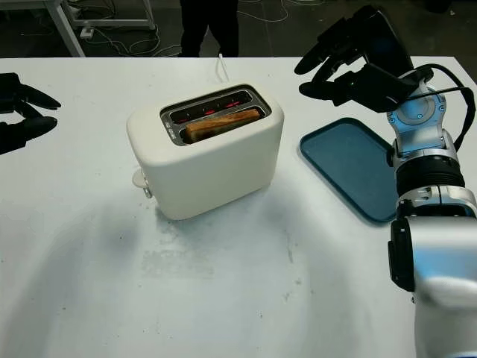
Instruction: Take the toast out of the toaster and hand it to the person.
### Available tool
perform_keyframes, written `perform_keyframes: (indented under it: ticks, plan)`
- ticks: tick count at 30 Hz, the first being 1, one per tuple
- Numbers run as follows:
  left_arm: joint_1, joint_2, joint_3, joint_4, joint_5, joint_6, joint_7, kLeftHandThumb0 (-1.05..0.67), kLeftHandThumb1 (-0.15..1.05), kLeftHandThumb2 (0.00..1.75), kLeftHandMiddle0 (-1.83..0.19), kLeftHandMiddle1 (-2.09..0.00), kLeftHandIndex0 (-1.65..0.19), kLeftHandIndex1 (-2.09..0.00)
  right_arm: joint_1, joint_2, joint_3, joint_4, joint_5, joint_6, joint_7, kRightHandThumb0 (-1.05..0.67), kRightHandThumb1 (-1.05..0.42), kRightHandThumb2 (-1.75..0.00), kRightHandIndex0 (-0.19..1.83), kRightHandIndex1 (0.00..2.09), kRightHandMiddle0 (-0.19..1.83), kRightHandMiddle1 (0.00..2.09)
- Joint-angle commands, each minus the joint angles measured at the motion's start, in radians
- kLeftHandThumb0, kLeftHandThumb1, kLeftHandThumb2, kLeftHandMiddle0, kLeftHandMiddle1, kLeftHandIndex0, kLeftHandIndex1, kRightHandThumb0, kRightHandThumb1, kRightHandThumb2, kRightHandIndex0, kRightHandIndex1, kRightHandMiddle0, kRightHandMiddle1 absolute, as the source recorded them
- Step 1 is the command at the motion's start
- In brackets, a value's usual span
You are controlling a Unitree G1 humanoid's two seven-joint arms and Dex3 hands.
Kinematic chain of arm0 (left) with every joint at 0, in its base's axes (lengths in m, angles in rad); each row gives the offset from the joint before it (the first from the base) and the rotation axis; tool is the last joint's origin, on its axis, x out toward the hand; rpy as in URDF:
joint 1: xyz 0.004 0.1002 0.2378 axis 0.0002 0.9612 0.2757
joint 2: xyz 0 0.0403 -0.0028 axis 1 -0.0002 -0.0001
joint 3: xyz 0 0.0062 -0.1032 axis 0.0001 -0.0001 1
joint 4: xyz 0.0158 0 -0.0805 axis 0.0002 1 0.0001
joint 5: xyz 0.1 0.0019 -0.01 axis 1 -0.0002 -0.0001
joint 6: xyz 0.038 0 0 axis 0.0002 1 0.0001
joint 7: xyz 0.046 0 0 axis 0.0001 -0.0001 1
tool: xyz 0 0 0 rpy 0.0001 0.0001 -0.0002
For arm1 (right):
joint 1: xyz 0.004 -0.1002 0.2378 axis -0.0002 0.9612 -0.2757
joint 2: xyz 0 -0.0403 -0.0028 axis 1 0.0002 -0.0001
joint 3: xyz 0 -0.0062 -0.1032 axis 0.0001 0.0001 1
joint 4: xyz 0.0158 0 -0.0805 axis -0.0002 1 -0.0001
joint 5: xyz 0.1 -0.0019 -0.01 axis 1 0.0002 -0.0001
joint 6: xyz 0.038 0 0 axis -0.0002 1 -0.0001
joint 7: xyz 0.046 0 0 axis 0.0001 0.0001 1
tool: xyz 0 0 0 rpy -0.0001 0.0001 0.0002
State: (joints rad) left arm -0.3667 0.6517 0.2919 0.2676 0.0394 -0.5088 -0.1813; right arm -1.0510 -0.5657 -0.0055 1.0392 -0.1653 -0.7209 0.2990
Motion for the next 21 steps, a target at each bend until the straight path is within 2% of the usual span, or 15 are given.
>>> perform_keyframes:
  ticks: [1, 21]
  plan:
    - [-0.004, -0.006, 0.004, 0.010, -0.015, -0.021, 0.000, -0.83, 0.90, 0.00, -1.09, -0.95, -0.99, -0.70, -0.005, -0.004, -0.007, 0.001, 0.014, 0.002, 0.008, -0.91, -0.16, -0.80, 1.57, 0.36, 1.57, 0.13]
    - [0.000, -0.006, 0.006, 0.003, -0.008, -0.023, 0.014, -0.81, 0.89, 0.00, -1.12, -0.94, -1.00, -0.68, -0.001, -0.004, -0.001, -0.019, 0.001, 0.016, -0.003, -0.94, -0.16, -0.83, 1.57, 0.36, 1.57, 0.15]
